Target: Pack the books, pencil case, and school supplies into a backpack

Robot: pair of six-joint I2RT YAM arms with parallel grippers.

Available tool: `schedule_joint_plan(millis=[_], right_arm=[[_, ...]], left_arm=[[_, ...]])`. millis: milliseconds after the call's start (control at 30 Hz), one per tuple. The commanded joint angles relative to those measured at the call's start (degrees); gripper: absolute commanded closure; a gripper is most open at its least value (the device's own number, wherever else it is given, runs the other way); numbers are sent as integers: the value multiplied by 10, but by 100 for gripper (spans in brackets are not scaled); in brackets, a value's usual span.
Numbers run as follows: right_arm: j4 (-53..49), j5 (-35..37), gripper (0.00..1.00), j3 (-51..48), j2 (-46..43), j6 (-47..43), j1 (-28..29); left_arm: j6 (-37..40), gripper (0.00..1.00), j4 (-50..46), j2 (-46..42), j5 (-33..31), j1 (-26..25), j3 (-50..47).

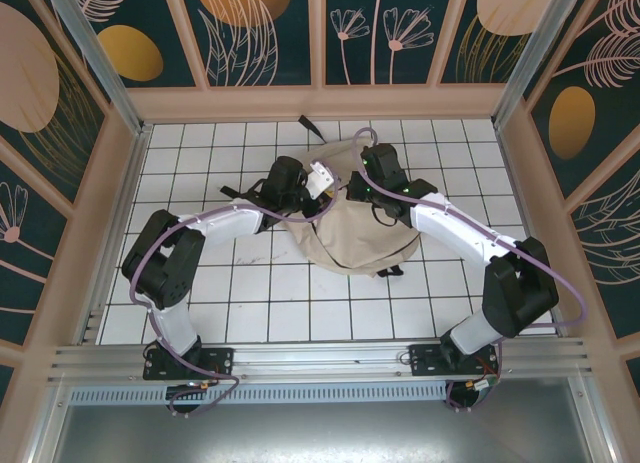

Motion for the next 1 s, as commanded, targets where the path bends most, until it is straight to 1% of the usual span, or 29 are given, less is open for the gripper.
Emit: schedule_joint_plan(millis=[0, 67, 167, 200, 300, 367, 400, 433, 467, 500, 533, 567, 633, 667, 733, 767, 833, 967], right_arm=[[-2, 96, 100, 0, -19, -1, -14], [-12, 137, 100, 2, -18, -3, -16], [-17, 175, 100, 6, -17, -4, -17], [-19, 183, 100, 8, -16, -4, -33], [-20, 205, 100, 12, -8, -3, -43], [-18, 200, 100, 12, 2, -6, -51], [-15, 174, 100, 11, 5, -12, -55], [-1, 106, 100, 8, 7, -30, -59], [13, 19, 100, 5, 10, -48, -66], [16, -40, 100, 7, 15, -47, -70], [13, -77, 96, 11, 22, -33, -73], [8, -94, 85, 15, 27, -16, -73], [3, -109, 68, 20, 31, 23, -74], [-2, -111, 63, 22, 30, 43, -74], [-9, -96, 55, 22, 26, 84, -74], [-5, -99, 51, 19, 24, 95, -74], [-10, -97, 50, 21, 27, 117, -74], [-15, -96, 50, 34, 50, 129, -74]], left_arm=[[44, 86, 7, -17, -26, 3, -13], [47, 89, 8, -24, -25, 3, -22], [48, 92, 5, -29, -30, 4, -29], [49, 93, 3, -29, -31, 4, -30], [47, 94, -4, -30, -37, 4, -32], [45, 94, -3, -33, -37, 4, -35], [44, 94, 0, -33, -35, 4, -36], [42, 94, 3, -34, -32, 4, -36], [40, 94, 5, -35, -28, 3, -37], [39, 94, 8, -35, -24, 4, -38], [38, 94, 11, -35, -23, 4, -38], [37, 94, 14, -34, -22, 3, -37], [37, 94, 16, -33, -20, 3, -37], [36, 94, 19, -31, -19, 4, -37], [36, 94, 22, -31, -18, 3, -38], [36, 94, 23, -32, -17, 3, -38], [35, 94, 27, -33, -13, 3, -38], [33, 94, 36, -35, 1, 4, -41]])
